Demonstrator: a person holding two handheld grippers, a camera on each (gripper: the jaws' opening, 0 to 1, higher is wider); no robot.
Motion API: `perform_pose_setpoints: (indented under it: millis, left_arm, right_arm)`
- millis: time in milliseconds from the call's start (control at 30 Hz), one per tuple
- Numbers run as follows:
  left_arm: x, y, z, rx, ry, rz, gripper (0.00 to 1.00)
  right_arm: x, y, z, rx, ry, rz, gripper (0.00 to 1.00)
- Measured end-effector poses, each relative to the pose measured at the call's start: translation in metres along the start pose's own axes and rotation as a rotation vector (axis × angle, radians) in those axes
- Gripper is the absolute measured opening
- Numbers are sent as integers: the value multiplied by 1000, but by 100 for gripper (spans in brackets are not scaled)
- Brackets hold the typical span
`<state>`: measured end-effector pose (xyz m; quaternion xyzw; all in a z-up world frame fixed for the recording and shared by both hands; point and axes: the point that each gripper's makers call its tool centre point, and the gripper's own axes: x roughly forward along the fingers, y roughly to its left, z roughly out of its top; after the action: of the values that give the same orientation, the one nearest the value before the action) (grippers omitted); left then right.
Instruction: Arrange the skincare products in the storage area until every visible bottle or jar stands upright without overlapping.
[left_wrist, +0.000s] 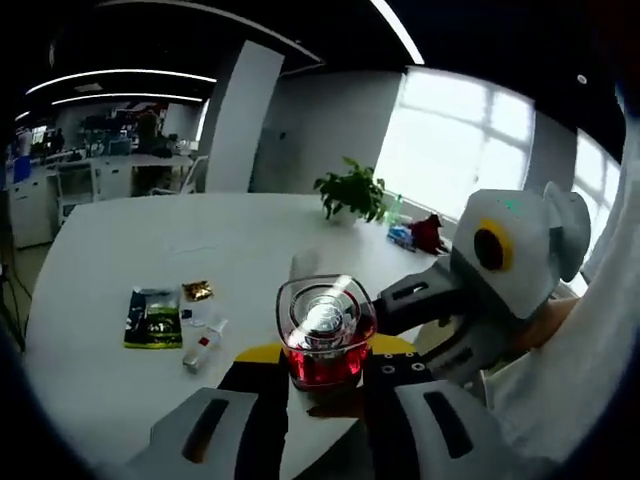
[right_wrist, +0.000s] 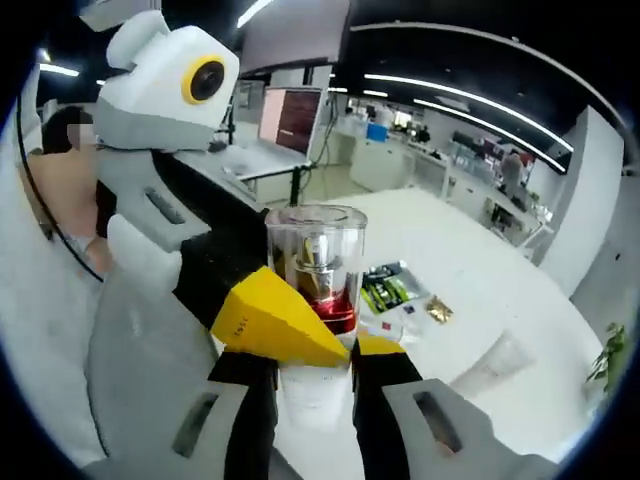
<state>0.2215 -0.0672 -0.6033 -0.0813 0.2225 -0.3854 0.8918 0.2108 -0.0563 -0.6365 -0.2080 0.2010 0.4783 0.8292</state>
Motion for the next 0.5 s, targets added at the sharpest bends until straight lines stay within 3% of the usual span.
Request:
perform_pose_setpoints:
  millis: [167, 333, 500]
  left_arm:
    - [-11, -5, 0, 48, 47, -128, 22]
    - [-22, -17, 6, 107, 81, -256, 22]
    - [-29, -34, 13, 172, 102, -365, 22]
  right_arm:
    - [1, 14, 10, 0, -72, 113, 30]
    - [-9, 27, 22, 38, -167, 296, 33]
    - [-21, 35, 22, 88, -190, 448, 32]
